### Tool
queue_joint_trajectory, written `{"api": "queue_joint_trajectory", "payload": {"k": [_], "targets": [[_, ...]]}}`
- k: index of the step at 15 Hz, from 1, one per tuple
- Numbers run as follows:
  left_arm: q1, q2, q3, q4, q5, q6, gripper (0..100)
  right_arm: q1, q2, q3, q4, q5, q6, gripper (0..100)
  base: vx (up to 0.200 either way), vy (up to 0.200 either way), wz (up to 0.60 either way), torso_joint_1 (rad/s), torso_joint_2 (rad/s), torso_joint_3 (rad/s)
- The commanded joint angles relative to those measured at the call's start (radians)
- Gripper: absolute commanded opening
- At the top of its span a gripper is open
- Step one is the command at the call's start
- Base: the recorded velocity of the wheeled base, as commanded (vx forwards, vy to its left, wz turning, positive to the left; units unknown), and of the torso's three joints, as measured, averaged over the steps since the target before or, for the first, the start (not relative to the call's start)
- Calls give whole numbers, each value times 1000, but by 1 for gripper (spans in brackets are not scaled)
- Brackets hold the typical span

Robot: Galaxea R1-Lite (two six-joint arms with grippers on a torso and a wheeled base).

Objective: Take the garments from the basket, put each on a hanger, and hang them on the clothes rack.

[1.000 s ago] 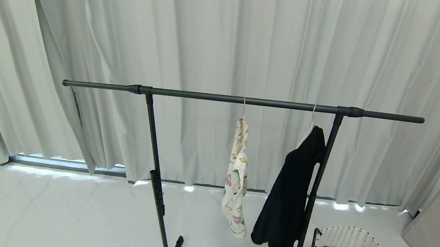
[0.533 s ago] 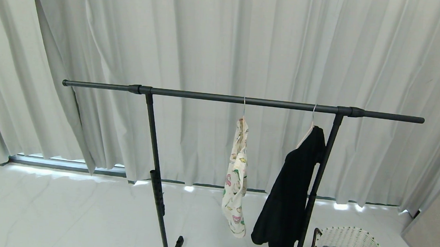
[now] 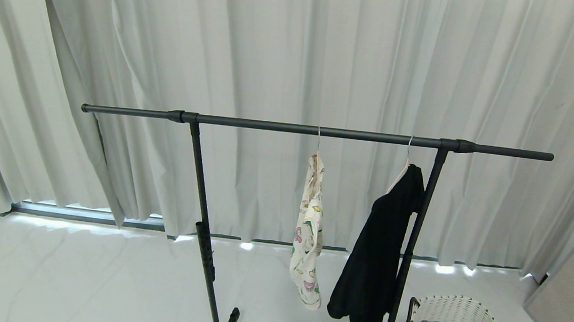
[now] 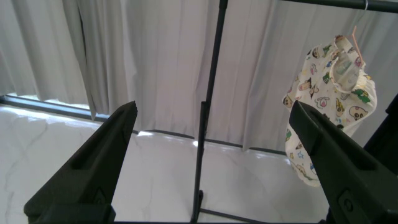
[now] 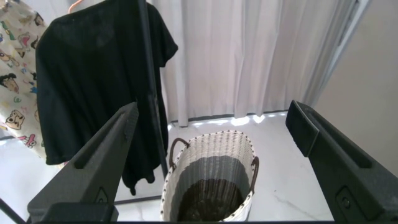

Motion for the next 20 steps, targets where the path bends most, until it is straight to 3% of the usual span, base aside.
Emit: {"api": "queue_joint_trajectory", "payload": {"k": [1, 20], "targets": [[0, 0, 0, 0, 0, 0, 100, -1, -1, 0, 0, 0, 1, 100, 0, 0, 0, 0, 0, 0], [0, 0, 0, 0, 0, 0, 100, 1, -1, 0, 0, 0, 0, 100, 0, 0, 0, 0, 0, 0]]}}
